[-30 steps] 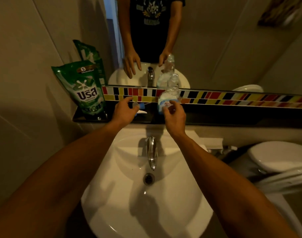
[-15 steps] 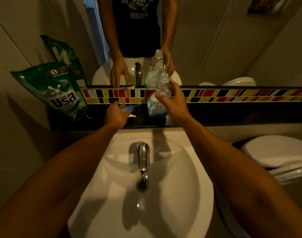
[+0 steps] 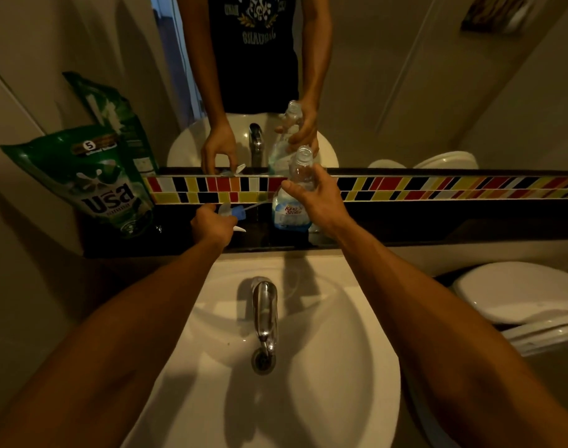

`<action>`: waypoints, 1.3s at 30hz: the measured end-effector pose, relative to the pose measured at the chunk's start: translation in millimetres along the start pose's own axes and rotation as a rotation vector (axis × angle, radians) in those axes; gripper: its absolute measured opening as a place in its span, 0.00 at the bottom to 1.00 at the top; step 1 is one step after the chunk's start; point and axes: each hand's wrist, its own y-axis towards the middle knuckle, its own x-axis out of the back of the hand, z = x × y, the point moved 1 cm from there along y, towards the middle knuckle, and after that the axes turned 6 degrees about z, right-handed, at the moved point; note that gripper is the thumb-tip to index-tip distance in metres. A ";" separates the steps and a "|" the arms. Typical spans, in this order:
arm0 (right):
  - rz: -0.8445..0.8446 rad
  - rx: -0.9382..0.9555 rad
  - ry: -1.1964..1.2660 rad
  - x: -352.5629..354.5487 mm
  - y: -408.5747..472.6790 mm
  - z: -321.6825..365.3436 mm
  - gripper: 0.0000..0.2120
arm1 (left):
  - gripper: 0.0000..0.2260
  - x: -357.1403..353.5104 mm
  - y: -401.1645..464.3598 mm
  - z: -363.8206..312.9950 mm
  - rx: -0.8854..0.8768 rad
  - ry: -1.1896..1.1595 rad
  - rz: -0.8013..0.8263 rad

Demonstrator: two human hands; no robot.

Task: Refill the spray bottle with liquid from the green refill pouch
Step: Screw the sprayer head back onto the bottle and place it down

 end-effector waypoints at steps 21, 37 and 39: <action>0.044 0.054 -0.117 15.3 -58.8 35.5 0.17 | 0.24 110.7 -46.6 -73.5 -0.200 -0.590 0.054; 0.083 0.006 -0.217 40.8 -112.3 47.2 0.18 | 0.22 189.8 -128.2 -188.2 -0.570 -0.679 0.069; 0.092 -0.006 -0.231 41.2 -117.7 48.6 0.19 | 0.21 192.0 -134.0 -191.5 -0.596 -0.669 0.079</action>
